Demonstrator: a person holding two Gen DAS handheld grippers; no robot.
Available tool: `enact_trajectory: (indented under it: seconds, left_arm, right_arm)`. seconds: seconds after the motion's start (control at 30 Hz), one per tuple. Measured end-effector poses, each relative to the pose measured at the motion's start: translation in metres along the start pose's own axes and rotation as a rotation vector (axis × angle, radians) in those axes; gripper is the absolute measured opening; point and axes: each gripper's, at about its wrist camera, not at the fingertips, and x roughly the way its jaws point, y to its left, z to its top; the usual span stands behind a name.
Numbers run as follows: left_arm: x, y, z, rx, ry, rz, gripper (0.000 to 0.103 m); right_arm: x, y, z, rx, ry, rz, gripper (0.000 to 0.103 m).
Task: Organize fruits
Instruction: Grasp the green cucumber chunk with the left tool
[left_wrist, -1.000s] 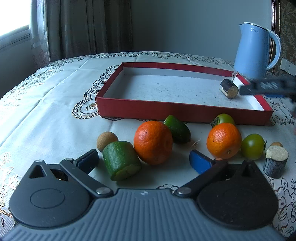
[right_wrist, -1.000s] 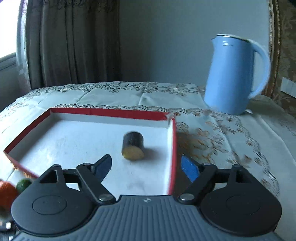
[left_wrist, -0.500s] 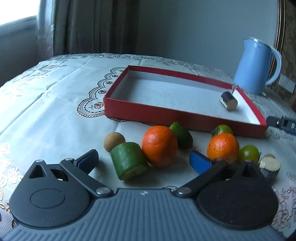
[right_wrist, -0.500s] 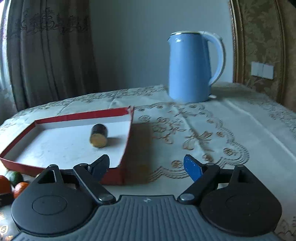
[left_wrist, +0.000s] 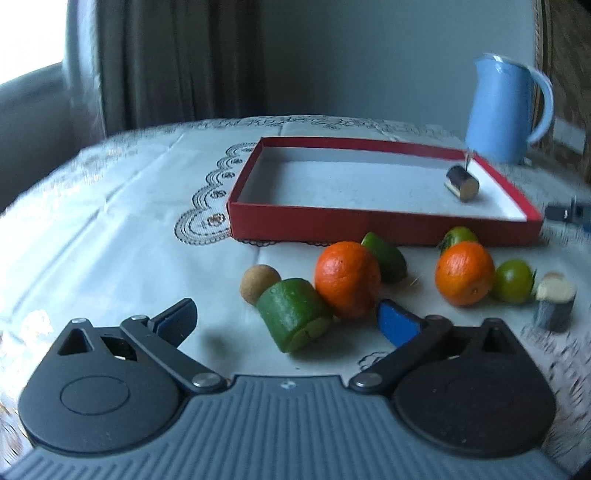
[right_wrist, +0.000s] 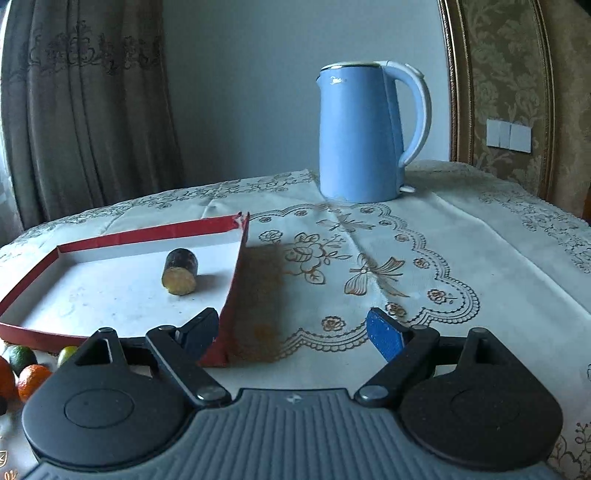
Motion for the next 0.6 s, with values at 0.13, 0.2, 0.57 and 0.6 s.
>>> enact_trajectory:
  seconds: [0.13,0.2,0.57,0.6]
  left_arm:
    - [-0.0037,-0.0026,-0.0040,0.050,-0.008,-0.040,0.089]
    - [-0.0034,-0.0037,-0.0043,0.057,-0.016,-0.041,0.086]
    - [-0.0080,-0.0030,-0.0043,0.054,-0.023,-0.099,0.060]
    - [-0.0089,-0.0026,-0.0048,0.054,-0.023,-0.099,0.059]
  right_arm:
    - [0.0022,0.0004,-0.0003,0.000,0.009,-0.003,0.088]
    - [0.0024,0.0003,-0.0004,0.000,0.008,-0.005,0.088]
    - [0.0031,0.0002,-0.0002,0.004,0.009,-0.006,0.088]
    - [0.0031,0.0001,-0.0002,0.004,0.009,-0.006,0.088]
